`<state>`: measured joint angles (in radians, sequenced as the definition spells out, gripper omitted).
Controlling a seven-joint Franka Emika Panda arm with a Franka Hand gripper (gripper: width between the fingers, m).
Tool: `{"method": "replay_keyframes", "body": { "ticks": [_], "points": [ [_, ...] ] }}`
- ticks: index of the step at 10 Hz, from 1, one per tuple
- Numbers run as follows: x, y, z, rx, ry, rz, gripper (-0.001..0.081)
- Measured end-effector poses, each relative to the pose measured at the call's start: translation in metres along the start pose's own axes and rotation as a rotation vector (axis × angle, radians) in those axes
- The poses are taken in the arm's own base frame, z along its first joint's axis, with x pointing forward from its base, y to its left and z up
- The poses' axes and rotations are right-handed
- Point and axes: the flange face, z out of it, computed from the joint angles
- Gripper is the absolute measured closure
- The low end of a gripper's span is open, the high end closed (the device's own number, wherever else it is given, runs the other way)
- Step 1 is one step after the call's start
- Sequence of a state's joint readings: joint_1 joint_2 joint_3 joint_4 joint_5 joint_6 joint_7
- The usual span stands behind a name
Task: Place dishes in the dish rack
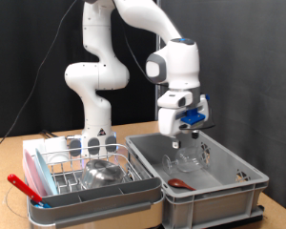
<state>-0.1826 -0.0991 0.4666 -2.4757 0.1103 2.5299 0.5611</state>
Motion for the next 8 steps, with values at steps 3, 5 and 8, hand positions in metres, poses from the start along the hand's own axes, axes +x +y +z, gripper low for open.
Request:
{"method": "replay_keyframes", "body": {
  "ticks": [3,5,8],
  "points": [
    [-0.002,-0.023,-0.003,0.02,-0.003,-0.03,-0.0005],
    [-0.003,-0.019,0.001,0.004,-0.008,-0.023,-0.0005],
    [-0.005,-0.017,0.035,-0.067,-0.01,0.003,-0.0005]
  ]
}}
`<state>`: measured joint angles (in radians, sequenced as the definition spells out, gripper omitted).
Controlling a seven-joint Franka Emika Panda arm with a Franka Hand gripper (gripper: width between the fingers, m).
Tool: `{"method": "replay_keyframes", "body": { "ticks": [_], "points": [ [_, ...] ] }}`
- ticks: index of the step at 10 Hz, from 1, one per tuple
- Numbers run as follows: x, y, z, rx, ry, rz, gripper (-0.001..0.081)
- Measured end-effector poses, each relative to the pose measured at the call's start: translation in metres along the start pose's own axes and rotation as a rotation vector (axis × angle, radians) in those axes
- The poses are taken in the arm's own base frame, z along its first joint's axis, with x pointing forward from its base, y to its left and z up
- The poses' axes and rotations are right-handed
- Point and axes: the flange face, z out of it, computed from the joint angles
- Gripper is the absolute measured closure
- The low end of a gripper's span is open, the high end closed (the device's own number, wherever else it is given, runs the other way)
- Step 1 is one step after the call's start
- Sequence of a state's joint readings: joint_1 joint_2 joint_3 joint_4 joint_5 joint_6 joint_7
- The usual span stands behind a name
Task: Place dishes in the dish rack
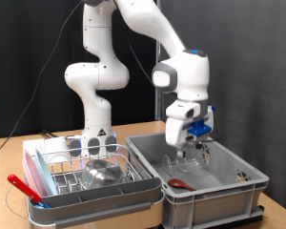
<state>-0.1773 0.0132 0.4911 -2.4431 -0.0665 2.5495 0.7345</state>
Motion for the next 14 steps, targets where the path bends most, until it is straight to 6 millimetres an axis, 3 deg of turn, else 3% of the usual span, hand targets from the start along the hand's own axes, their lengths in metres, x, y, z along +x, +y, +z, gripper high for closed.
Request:
{"method": "replay_keyframes", "body": {
  "ticks": [6,14],
  "points": [
    [0.012,-0.007,0.066,0.01,0.004,-0.063,-0.0005],
    [0.021,-0.027,0.118,-0.006,-0.005,-0.075,-0.0005]
  ]
}}
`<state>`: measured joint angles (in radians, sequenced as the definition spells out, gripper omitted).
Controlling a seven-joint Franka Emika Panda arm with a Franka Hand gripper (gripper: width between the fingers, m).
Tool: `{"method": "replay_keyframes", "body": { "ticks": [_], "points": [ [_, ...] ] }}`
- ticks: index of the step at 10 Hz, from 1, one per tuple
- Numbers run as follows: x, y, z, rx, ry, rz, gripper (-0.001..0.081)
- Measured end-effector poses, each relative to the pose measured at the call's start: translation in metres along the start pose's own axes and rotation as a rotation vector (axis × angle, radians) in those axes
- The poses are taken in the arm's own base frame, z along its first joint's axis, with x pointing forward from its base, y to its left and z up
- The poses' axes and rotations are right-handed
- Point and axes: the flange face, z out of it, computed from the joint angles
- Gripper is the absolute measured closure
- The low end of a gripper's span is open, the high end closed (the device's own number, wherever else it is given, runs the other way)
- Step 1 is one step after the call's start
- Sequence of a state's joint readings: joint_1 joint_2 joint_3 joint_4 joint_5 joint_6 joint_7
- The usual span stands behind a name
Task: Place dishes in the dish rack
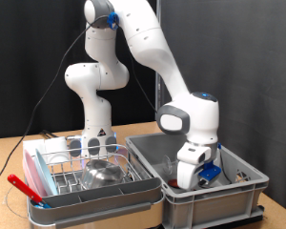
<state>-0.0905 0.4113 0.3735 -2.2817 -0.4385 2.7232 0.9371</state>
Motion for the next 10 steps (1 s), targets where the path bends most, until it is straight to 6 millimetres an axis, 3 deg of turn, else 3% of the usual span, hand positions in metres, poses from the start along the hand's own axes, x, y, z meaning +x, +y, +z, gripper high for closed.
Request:
{"method": "replay_keyframes", "body": {
  "ticks": [6,10],
  "points": [
    [-0.002,-0.007,0.02,-0.037,0.011,0.006,-0.0005],
    [0.0,-0.007,0.021,-0.042,0.017,0.017,-0.0005]
  ]
}}
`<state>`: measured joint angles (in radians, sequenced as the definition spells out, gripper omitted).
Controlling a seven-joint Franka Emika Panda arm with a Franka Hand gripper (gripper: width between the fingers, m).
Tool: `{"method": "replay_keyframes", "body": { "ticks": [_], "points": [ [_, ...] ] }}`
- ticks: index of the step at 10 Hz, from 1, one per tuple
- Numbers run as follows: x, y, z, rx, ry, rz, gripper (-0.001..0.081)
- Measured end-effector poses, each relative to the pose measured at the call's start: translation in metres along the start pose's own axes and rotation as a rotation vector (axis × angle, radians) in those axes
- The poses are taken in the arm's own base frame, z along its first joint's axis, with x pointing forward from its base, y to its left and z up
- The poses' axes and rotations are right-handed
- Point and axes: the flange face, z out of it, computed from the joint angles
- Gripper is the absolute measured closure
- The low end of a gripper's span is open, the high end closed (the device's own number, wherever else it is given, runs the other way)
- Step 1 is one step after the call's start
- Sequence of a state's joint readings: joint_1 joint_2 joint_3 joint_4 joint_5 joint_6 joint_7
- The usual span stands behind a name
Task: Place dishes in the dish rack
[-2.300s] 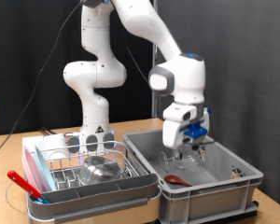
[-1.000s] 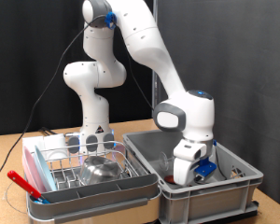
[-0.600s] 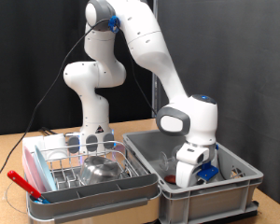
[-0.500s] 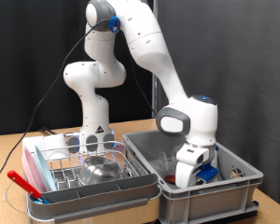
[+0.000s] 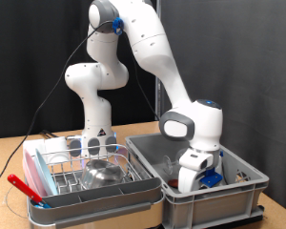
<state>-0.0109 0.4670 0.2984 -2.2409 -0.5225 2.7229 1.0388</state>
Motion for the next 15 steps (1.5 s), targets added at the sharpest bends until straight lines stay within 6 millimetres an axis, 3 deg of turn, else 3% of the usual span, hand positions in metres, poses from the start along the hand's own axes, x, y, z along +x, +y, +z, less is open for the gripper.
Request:
{"method": "replay_keyframes", "body": {
  "ticks": [2,5,6,7,8,9,12,15],
  "points": [
    [0.0,0.0,0.0,0.001,-0.001,0.001,-0.0005],
    [0.0,-0.001,0.001,0.001,-0.003,0.003,0.0408],
    [0.0,-0.001,0.001,0.002,-0.004,0.004,0.0408],
    [0.0,0.0,0.002,0.002,-0.005,0.006,0.0543],
    [0.0,0.0,0.002,0.002,-0.006,0.008,0.0543],
    [0.001,0.0,0.002,0.003,-0.007,0.009,0.0711],
    [0.001,-0.002,-0.002,0.041,-0.026,-0.005,0.0711],
    [0.0,-0.006,-0.023,0.127,-0.028,-0.018,0.0711]
  ]
}}
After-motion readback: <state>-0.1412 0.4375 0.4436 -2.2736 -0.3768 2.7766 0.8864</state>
